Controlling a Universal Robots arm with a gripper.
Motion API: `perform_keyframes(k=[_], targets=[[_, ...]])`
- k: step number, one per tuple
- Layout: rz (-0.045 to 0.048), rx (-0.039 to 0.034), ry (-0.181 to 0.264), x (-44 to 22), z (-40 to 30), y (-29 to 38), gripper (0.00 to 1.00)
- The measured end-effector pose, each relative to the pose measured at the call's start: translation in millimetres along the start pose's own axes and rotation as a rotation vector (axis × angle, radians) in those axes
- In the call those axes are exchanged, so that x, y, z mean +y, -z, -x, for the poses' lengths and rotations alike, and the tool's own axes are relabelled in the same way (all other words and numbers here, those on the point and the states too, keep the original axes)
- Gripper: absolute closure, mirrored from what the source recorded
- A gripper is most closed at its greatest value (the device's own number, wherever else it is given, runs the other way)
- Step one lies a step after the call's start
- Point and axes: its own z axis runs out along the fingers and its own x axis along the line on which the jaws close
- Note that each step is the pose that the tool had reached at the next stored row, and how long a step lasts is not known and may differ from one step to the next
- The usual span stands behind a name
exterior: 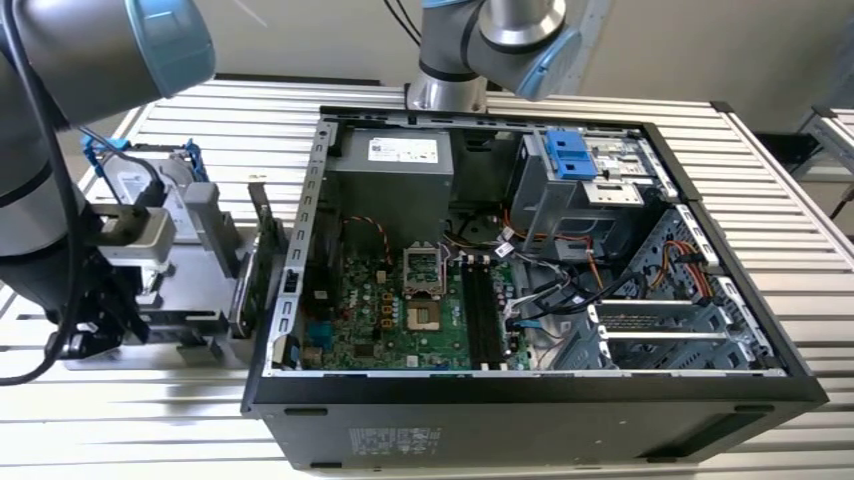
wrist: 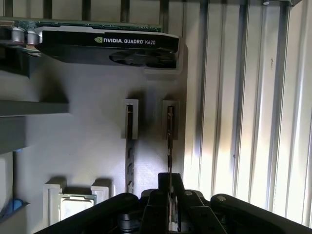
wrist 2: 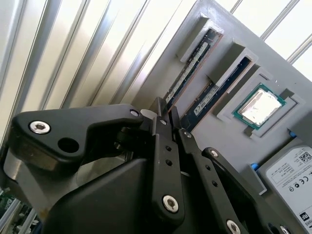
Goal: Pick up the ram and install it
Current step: 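Pick up the ram and move it above insertion slot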
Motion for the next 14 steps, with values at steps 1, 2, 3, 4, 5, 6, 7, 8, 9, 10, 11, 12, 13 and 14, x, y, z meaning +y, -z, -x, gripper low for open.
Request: perform_keyframes(k=[1,2,3,4,5,6,7,8,9,10,11,12,13,14], targets=[[0.0,0.0,0.0,0.0,0.0,0.9,1.0],[-0.0001,0.0,0.0,0.0,0.0,1.9,1.0],[0.0,0.0,0.0,0.0,0.0,2.7,1.0],[0.0,0.0,0.0,0.0,0.0,3.4,1.0],[0.0,0.0,0.0,0.0,0.0,4.3,1.0],[0.0,0.0,0.0,0.0,0.0,5.0,1.0],[0.0,0.0,0.0,0.0,0.0,5.6,1.0],[0.0,0.0,0.0,0.0,0.0,6.3,1.0],[0.0,0.0,0.0,0.0,0.0,7.0,1.0],[0.0,0.0,0.0,0.0,0.0,7.9,1.0],[0.0,0.0,0.0,0.0,0.0,8.7,1.0],[0.0,0.0,0.0,0.0,0.0,9.3,1.0],[0.0001,0.0001,0.0,0.1,-0.1,9.9,1.0],[0.0,0.0,0.0,0.0,-0.1,10.5,1.0]])
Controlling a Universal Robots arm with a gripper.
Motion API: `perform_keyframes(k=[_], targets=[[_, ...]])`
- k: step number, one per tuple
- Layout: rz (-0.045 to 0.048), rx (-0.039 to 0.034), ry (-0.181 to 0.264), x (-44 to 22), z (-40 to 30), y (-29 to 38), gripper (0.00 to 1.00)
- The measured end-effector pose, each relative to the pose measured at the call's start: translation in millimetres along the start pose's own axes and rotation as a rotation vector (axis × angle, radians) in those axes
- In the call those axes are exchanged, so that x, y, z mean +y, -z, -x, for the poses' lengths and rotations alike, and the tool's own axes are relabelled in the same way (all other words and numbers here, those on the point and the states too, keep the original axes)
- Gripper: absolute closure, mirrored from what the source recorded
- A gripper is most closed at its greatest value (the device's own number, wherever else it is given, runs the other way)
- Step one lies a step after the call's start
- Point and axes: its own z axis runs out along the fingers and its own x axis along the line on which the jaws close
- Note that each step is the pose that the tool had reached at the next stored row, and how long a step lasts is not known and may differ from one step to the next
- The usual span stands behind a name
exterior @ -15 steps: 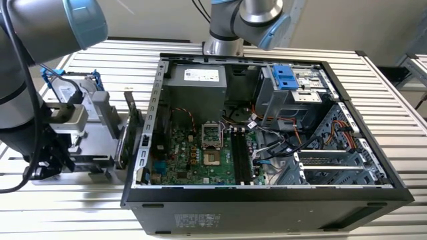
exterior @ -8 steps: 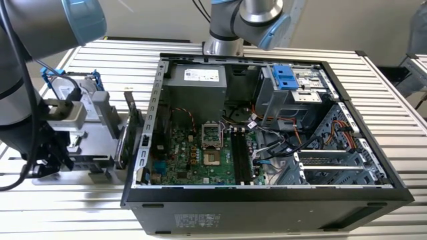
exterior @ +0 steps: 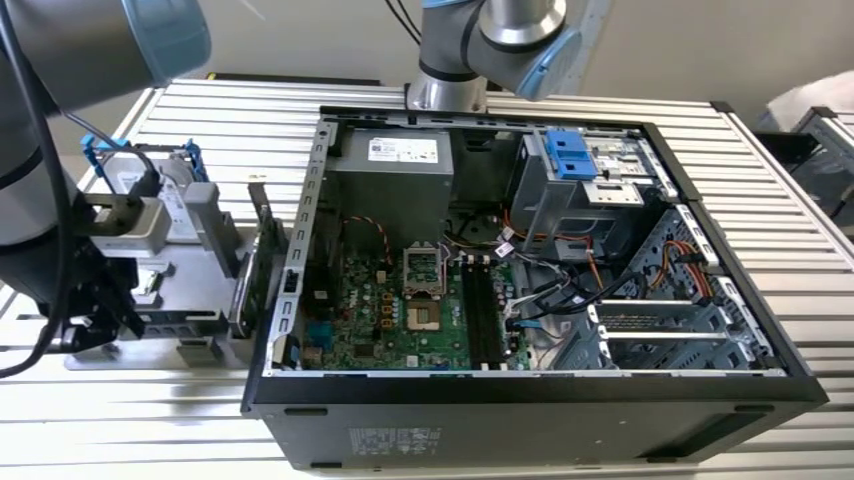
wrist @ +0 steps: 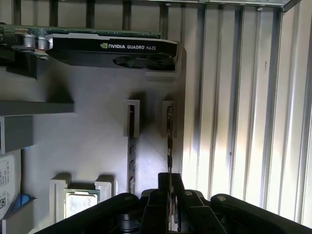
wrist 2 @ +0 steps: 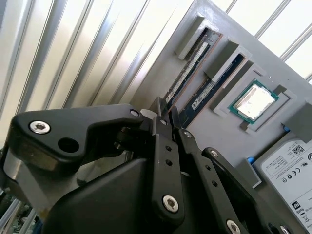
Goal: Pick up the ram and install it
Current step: 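Pick up the ram and move it above insertion slot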
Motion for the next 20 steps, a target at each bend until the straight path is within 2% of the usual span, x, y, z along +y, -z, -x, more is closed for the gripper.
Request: perform_keyframes(k=[16,20], targets=[[0.0001,-0.0003,0.0,0.0,0.0,5.6,1.0],[-0.0001,-0.0008,0.0,0.0,0.0,8.7,1.0]])
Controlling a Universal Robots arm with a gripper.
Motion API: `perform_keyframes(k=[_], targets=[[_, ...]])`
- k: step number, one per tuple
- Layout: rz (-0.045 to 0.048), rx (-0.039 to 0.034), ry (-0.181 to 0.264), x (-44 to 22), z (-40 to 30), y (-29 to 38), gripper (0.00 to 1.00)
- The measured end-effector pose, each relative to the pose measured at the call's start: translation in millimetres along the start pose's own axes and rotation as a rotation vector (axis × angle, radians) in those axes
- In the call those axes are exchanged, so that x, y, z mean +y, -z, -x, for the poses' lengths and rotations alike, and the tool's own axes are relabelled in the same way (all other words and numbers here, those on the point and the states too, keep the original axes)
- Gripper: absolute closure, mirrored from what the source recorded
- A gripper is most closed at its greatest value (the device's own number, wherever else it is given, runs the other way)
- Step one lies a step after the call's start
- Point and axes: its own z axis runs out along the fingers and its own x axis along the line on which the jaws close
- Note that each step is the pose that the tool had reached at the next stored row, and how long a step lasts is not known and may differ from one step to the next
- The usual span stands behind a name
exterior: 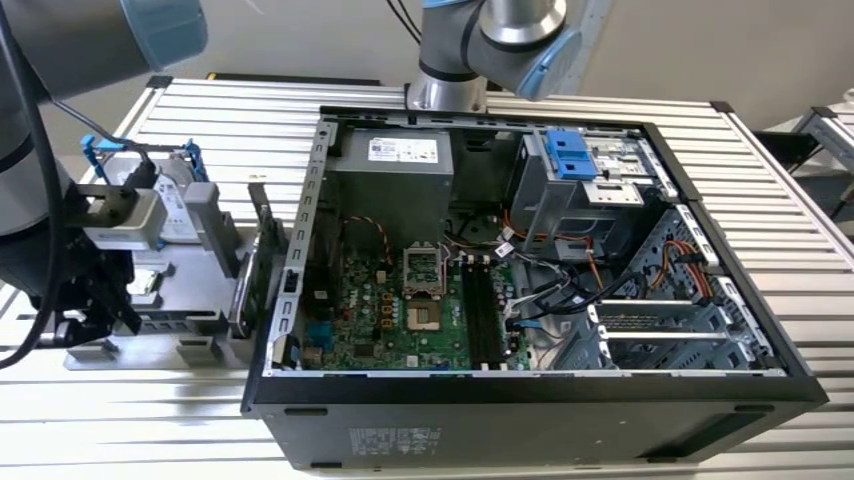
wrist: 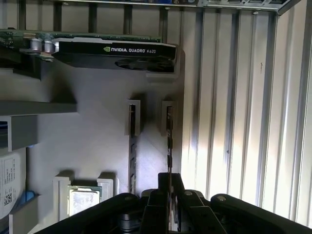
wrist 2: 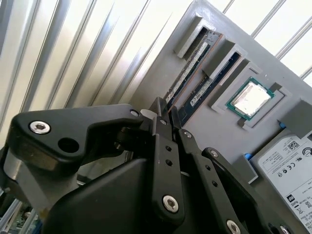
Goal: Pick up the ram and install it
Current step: 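Pick up the ram and move it above insertion slot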
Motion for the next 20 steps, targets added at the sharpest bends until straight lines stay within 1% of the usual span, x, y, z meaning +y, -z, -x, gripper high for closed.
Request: perform_keyframes(k=[3,13,20], targets=[[0.0001,0.0,0.0,0.0,0.0,2.3,1.0],[0.0,-0.0001,0.0,0.0,0.0,13.2,1.0],[0.0001,-0.0001,-0.002,0.1,0.0,18.5,1.0]])
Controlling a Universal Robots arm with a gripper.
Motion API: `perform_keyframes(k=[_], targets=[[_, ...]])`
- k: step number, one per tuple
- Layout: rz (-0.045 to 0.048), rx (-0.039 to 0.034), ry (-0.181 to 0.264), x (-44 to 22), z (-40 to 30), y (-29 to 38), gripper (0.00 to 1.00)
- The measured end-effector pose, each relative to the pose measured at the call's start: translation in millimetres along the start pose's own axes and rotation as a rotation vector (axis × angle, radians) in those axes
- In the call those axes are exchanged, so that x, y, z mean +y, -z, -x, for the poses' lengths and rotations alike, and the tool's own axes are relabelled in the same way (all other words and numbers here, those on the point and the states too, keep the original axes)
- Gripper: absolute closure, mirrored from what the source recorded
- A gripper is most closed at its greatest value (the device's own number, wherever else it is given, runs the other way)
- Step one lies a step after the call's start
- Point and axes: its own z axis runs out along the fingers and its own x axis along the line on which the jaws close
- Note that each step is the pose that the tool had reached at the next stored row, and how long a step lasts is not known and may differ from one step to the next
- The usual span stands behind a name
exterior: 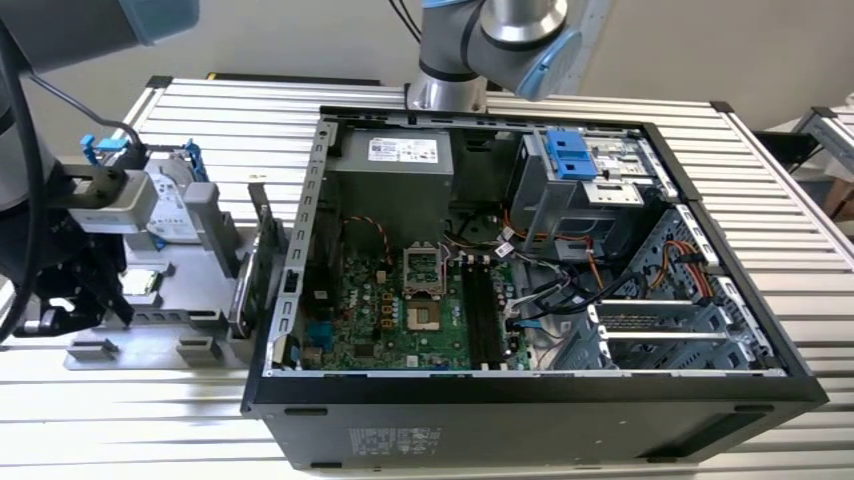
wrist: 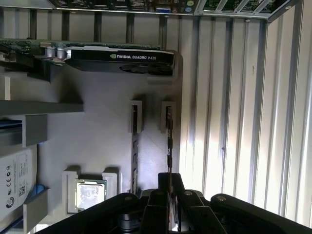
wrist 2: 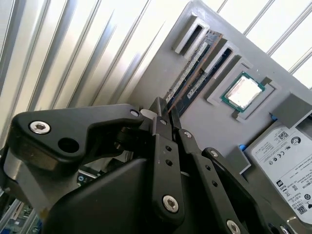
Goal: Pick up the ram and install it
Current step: 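Pick up the ram and move it above insertion slot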
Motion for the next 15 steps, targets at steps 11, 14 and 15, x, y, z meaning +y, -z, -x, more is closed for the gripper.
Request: perform_keyframes(k=[11,14,15], targets=[[0.0,0.0,-0.01,0.1,0.0,10.4,1.0],[0.0,0.0,-0.01,0.1,0.0,14.6,1.0],[0.0001,0.0001,-0.01,0.1,0.0,16.0,1.0]])
